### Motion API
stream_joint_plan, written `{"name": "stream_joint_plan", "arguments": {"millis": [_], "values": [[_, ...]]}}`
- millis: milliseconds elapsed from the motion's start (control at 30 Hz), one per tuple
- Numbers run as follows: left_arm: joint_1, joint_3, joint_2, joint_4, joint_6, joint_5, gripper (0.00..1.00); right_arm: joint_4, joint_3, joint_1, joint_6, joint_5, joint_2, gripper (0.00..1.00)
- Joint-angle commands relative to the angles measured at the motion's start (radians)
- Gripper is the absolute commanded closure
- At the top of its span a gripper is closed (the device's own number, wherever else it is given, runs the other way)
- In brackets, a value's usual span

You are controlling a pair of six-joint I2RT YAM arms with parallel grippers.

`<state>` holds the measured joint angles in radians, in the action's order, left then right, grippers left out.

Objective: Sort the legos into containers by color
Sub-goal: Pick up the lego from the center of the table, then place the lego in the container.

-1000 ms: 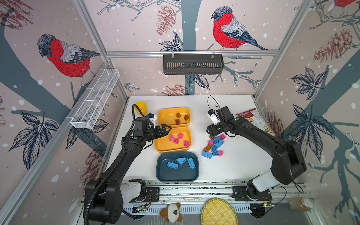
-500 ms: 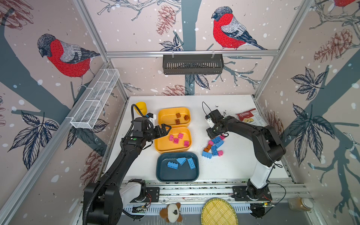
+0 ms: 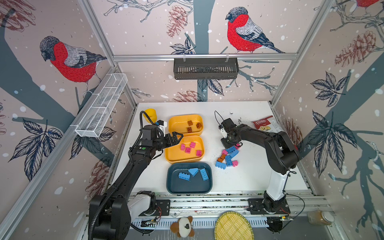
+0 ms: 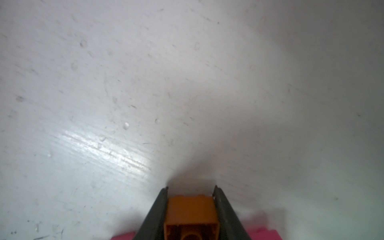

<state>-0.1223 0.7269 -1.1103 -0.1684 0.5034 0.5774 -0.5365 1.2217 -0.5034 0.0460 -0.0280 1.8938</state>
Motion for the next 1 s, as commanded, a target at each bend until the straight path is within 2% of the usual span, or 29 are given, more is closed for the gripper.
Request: {"name": "stream_joint_plan", "arguments": {"millis": [0,233,433,800,967], "values": [[0.005,0.001,0.008,0.021,0.009,0.025,0.03,-0.035,0.018,-0.001,0.005,0.018,-0.014,0.78],[0.029,0.008,0.021,0.021,0.011,0.048,0.03,-0.053,0.137,-0.049,0.001,0.118,-0.059,0.79],[0.054,0.011,0.036,0.029,0.019,0.075,0.03,0.016,0.296,-0.123,0.048,0.205,-0.022,0.80],[0.083,0.009,0.063,0.006,0.001,0.096,0.03,0.190,0.633,-0.202,0.089,0.222,0.253,0.80],[0.085,0.006,0.066,-0.007,-0.006,0.088,0.03,0.291,0.702,-0.218,0.075,0.218,0.345,0.79]]}}
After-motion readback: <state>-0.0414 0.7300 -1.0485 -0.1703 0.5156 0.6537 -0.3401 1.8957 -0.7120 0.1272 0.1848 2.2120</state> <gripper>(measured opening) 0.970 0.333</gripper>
